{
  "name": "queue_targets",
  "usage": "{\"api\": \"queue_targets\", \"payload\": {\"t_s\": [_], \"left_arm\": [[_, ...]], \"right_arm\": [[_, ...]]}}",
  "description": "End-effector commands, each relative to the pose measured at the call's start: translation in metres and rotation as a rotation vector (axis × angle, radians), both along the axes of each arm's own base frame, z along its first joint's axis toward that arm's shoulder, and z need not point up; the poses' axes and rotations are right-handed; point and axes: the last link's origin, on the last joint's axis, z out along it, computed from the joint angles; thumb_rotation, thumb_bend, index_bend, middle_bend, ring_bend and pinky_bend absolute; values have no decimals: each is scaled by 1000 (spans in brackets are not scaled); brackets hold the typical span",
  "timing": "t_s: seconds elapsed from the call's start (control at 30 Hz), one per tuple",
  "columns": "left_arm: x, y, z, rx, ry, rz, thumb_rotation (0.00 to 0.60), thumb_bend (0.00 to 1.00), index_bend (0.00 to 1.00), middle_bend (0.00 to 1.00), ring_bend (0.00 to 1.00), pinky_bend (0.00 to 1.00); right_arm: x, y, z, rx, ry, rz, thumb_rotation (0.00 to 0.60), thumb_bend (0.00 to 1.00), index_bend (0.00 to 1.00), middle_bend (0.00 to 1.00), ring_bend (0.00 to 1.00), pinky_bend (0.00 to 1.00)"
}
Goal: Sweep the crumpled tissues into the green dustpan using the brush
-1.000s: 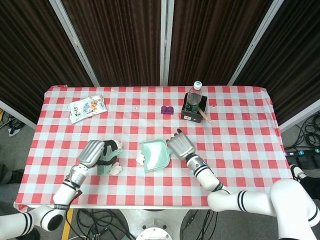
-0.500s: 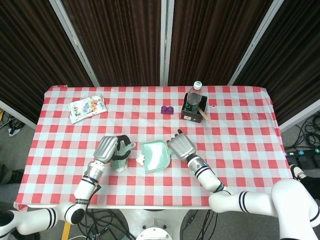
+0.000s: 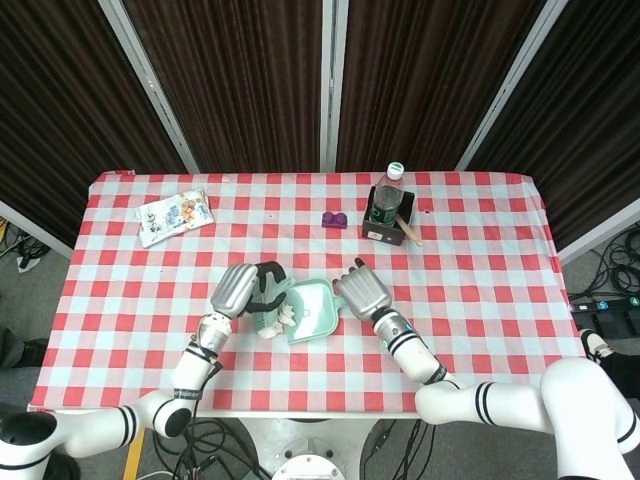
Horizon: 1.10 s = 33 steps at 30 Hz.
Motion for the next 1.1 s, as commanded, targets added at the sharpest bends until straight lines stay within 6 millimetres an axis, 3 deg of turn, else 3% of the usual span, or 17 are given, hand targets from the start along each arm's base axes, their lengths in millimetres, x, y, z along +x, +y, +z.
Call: {"api": "queue_targets", "payload": {"t_s": [0.03, 0.23, 0.47, 0.73, 1.1], "left_arm": [[-8, -1, 11, 0, -4, -3, 600, 534, 553, 561, 635, 909], [-26, 12, 27, 36, 16, 25, 600, 534, 553, 560, 628, 905], [-35, 29, 22, 6, -7, 66, 600, 535, 553, 560, 623, 904], [-23, 35, 7, -52, -71, 30, 600, 535, 553, 560, 621, 901], [-1, 24, -8, -137, -146, -2, 600, 536, 553, 560, 621, 901]], "right_arm": [[-1, -1, 1, -4, 1, -6, 600, 420, 648, 569, 378, 204], [-4, -4, 3, -21, 3, -27, 600, 420, 648, 569, 378, 204], [2, -8, -2, -23, 1, -33, 600, 420, 649, 569, 378, 204], [9, -9, -7, -18, -2, -28, 600, 420, 651, 570, 378, 204], [12, -7, -13, -1, -18, -26, 600, 420, 655, 573, 386, 204]]}}
